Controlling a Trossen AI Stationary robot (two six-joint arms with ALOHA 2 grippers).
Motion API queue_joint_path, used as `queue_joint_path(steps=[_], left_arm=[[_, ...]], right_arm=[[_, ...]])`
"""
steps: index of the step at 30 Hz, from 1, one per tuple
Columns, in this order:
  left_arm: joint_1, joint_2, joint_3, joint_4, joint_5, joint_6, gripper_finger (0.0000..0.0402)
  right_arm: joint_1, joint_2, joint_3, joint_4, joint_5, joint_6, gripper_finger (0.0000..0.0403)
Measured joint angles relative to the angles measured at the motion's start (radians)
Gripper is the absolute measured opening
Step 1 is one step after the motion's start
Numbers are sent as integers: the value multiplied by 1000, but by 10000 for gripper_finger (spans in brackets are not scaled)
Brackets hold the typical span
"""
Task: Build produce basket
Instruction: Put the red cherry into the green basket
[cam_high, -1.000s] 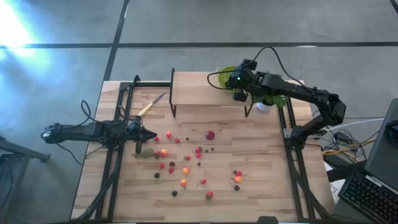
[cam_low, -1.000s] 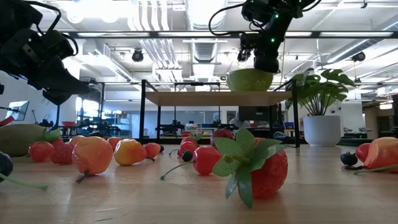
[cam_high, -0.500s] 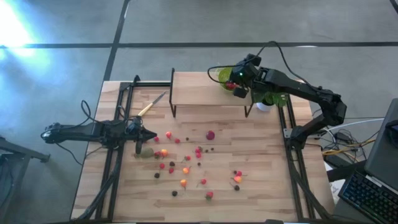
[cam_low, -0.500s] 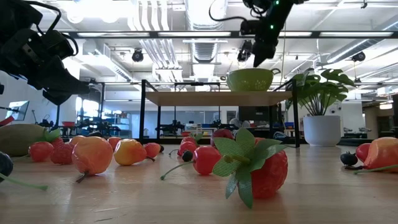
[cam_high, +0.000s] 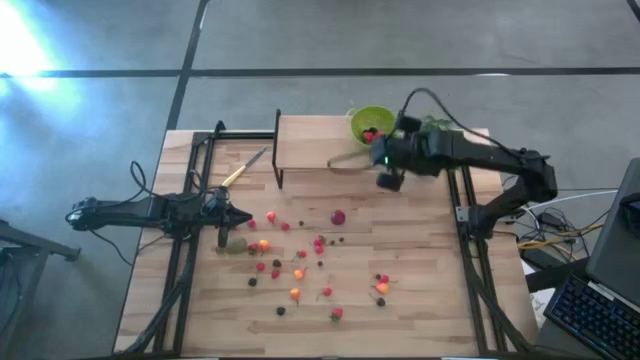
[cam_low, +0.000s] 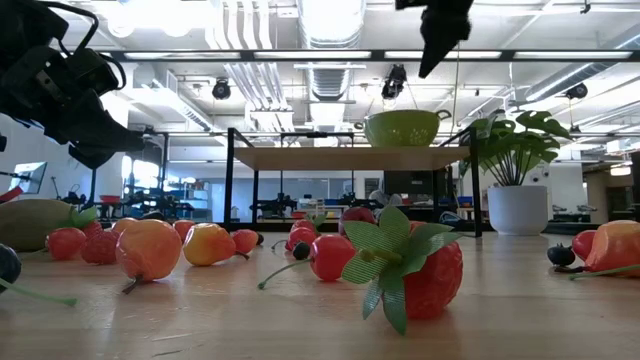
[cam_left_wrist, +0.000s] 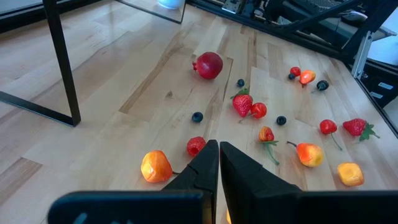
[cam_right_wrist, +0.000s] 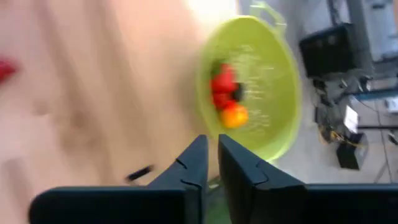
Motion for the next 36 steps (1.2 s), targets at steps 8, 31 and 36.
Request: queue_joint_path(steps=[8, 31, 36], left_arm=[[0, 0, 0, 0, 0, 0, 21], [0, 0, 0, 0, 0, 0, 21], [0, 0, 0, 0, 0, 0, 21]], right_arm=[[323, 1, -25, -40, -10, 164, 14], [814, 6, -168, -14, -63, 710, 77], [815, 11, -286, 95, -90, 779, 118]])
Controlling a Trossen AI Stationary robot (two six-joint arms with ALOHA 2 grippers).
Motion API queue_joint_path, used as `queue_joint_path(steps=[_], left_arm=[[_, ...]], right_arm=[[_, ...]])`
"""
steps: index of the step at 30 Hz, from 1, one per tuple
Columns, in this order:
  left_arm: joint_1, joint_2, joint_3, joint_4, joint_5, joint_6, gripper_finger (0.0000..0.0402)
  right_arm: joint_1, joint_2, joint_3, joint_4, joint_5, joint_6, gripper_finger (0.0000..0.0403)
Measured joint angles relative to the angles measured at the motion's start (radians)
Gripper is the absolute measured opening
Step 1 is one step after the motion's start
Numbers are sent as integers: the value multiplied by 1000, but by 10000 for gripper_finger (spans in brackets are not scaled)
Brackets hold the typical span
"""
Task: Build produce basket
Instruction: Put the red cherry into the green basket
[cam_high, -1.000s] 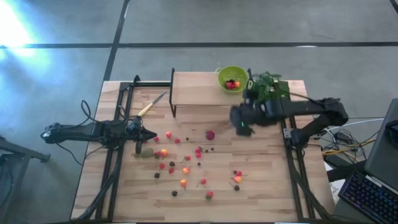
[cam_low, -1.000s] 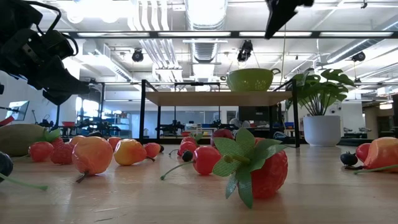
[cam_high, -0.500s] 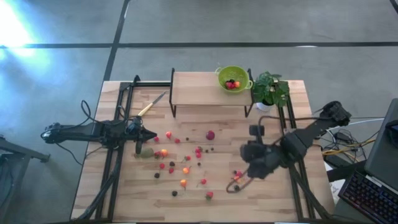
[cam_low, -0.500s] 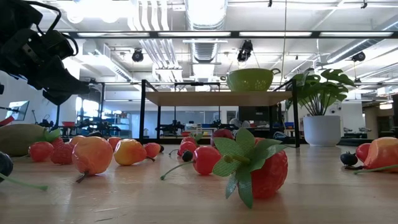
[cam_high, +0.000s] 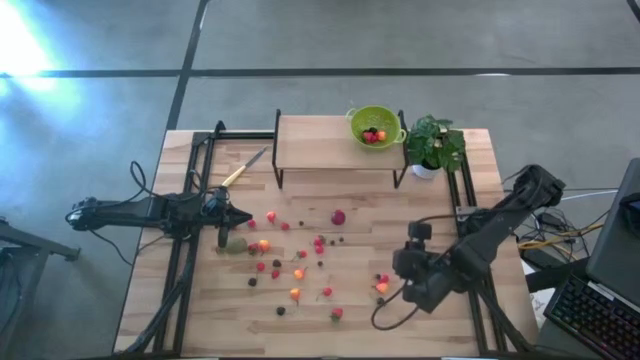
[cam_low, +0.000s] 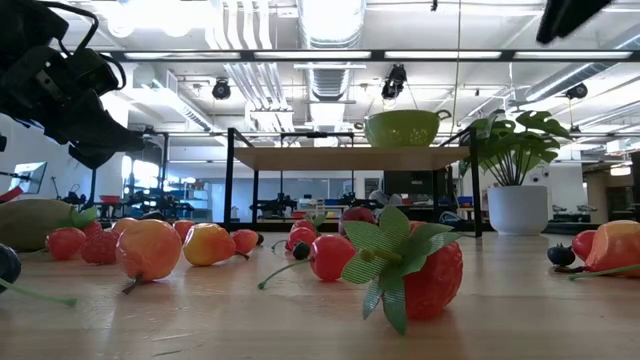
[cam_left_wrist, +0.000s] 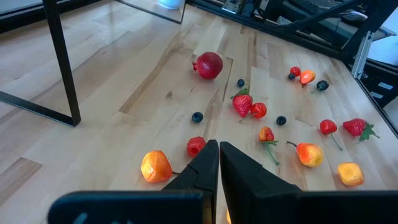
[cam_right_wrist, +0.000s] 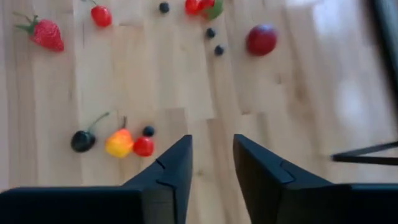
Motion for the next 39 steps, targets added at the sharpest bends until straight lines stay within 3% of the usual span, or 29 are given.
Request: queue_joint_path(steps=[11, 16, 39], left_arm=[[0, 0, 0, 0, 0, 0, 21], [0, 0, 0, 0, 0, 0, 21], [0, 0, 0, 0, 0, 0, 21]], right_arm=[[0, 0, -266, 286, -198, 14, 178], [1, 0, -335, 335, -224, 78, 189], [1, 0, -677, 928, -224, 119, 136]])
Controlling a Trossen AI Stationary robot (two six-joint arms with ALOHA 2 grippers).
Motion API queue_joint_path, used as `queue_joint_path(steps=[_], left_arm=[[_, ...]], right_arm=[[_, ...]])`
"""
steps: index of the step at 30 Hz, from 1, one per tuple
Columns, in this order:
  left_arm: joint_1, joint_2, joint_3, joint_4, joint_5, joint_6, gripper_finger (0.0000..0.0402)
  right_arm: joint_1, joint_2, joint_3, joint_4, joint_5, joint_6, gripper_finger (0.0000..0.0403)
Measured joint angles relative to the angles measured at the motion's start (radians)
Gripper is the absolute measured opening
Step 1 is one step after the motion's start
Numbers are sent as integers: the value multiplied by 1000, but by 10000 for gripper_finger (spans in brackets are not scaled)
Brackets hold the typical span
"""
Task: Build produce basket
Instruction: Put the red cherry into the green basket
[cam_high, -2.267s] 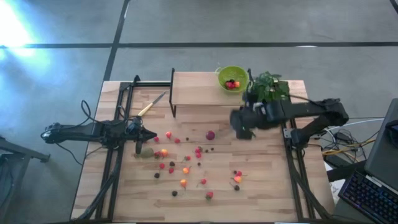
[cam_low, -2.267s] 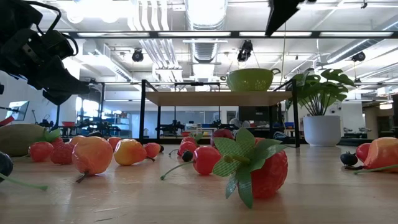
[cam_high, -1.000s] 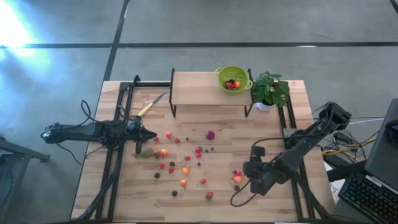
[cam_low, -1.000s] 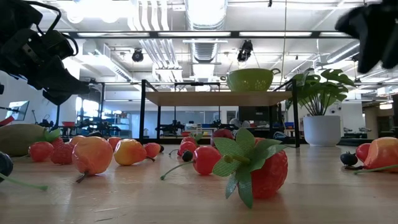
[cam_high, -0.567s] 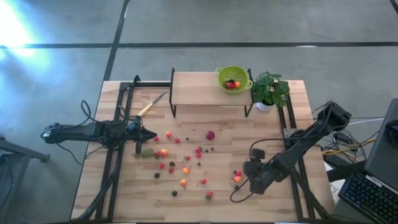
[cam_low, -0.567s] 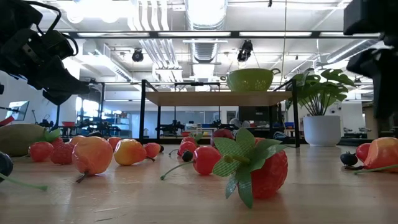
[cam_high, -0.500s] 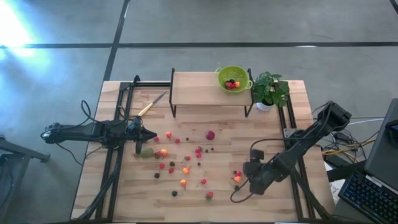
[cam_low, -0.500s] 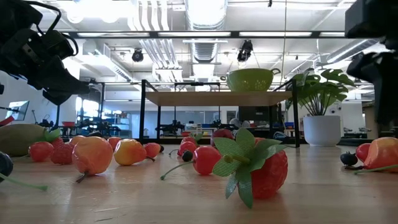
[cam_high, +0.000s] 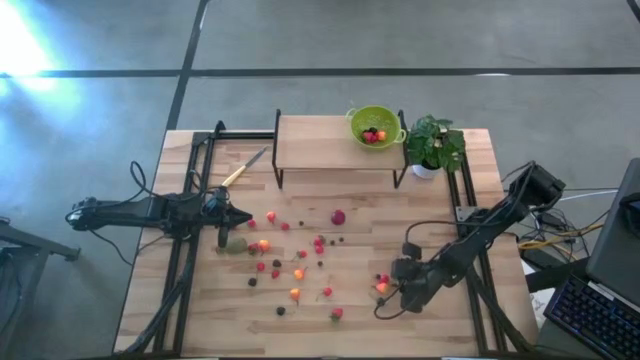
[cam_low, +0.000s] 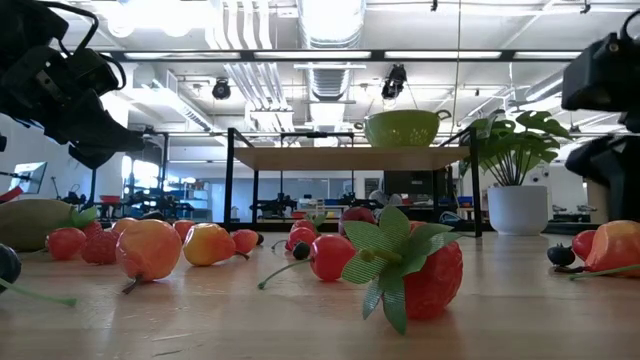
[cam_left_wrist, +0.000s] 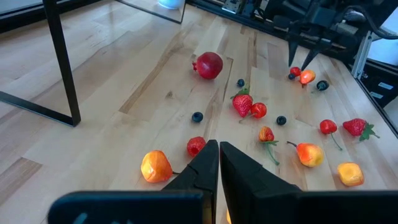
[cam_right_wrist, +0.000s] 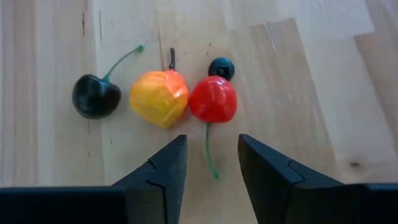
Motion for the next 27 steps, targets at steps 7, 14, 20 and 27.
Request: queue_joint_path(steps=[7, 14, 20, 27], left_arm=[[0, 0, 0, 0, 0, 0, 21], [0, 0, 0, 0, 0, 0, 21], [0, 0, 0, 0, 0, 0, 21], [0, 0, 0, 0, 0, 0, 21]], right_arm=[[0, -1, -74, 125, 6, 20, 115], [0, -1, -83, 133, 26, 17, 90], [0, 1, -58, 130, 26, -12, 72], [0, 1, -56, 130, 26, -15, 76]])
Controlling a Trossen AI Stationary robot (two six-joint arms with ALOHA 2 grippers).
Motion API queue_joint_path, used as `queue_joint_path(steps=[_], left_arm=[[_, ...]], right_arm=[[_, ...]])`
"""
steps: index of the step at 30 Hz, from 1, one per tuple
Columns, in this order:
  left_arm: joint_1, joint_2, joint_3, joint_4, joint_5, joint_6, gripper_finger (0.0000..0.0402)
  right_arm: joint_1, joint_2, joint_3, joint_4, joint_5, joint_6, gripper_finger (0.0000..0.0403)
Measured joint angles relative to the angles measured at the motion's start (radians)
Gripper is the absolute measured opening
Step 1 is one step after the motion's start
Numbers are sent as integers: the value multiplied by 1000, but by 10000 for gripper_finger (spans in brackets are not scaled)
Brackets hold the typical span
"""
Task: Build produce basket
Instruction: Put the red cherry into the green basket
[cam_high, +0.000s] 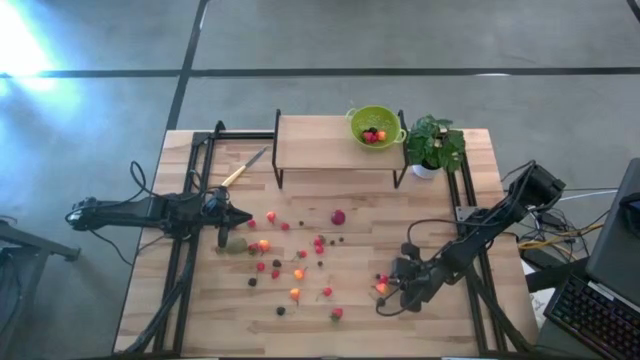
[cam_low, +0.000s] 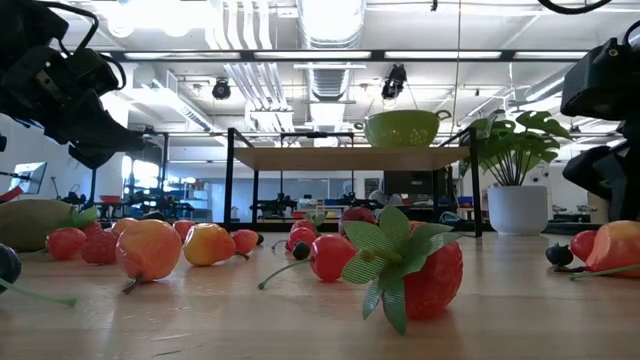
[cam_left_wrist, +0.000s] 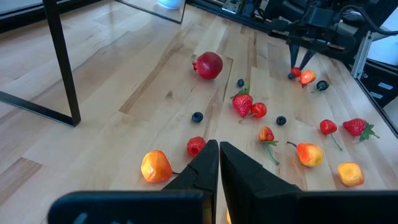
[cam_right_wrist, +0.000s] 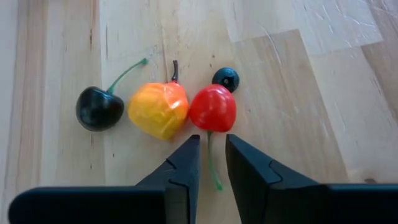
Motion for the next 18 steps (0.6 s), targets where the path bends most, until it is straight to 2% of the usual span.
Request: queue_joint_path(steps=[11, 18], left_arm=[[0, 0, 0, 0, 0, 0, 21], [0, 0, 0, 0, 0, 0, 21]], right_arm=[[0, 0, -12, -1, 1, 4, 109], [1, 15, -24, 9, 12, 8, 101]])
